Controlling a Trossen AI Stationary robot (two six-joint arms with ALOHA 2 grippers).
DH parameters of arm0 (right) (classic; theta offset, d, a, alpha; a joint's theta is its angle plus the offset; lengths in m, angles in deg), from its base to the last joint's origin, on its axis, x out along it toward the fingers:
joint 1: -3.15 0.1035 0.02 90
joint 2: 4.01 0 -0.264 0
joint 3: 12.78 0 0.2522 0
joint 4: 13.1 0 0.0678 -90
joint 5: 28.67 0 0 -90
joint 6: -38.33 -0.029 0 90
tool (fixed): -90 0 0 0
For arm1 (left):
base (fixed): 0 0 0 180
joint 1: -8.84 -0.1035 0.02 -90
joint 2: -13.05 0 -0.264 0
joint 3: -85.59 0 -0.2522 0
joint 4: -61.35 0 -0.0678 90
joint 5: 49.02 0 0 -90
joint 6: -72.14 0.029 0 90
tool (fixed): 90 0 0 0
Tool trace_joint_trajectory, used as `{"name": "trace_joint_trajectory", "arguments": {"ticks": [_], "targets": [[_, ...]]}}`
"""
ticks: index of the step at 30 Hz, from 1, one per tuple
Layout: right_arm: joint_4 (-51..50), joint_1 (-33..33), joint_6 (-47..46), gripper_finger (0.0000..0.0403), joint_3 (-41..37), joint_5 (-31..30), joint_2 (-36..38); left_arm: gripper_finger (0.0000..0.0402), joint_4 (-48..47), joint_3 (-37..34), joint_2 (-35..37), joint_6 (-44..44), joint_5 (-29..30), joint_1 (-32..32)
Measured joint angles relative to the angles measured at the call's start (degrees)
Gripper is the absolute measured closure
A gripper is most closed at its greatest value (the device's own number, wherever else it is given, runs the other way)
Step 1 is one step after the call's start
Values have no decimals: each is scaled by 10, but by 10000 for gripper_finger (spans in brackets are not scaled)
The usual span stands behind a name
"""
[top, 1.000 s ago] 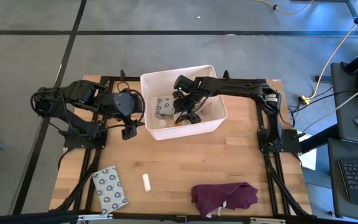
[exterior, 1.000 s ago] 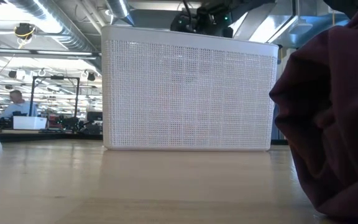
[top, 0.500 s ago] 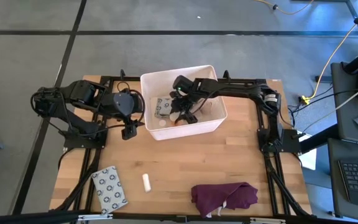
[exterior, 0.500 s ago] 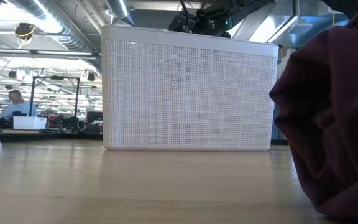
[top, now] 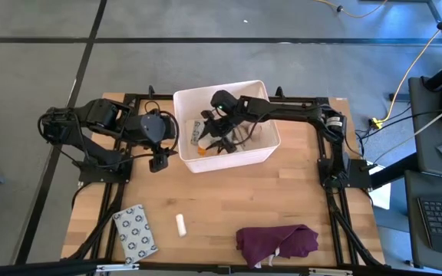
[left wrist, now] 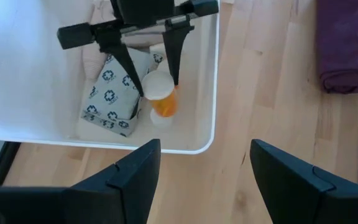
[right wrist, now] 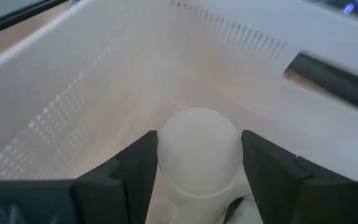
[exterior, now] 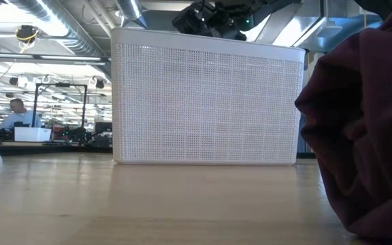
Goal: Pick & place medical supplies in basket/bin
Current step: Put the orange pill bottle into the white bin
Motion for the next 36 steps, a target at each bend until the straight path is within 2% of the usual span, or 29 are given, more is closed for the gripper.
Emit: {"name": "trace_joint_trajectory", "arguments": {"ticks": [16, 26, 36], "targets": [[32, 7, 12, 189, 3, 11, -65, 162, 1, 0, 0, -15, 27, -1], [27, 7, 10, 189, 4, 2, -78, 162, 1, 0, 0, -16, 30, -1], [46, 8, -32, 188, 2, 1, -83, 162, 1, 0, 0, -19, 30, -1]]}}
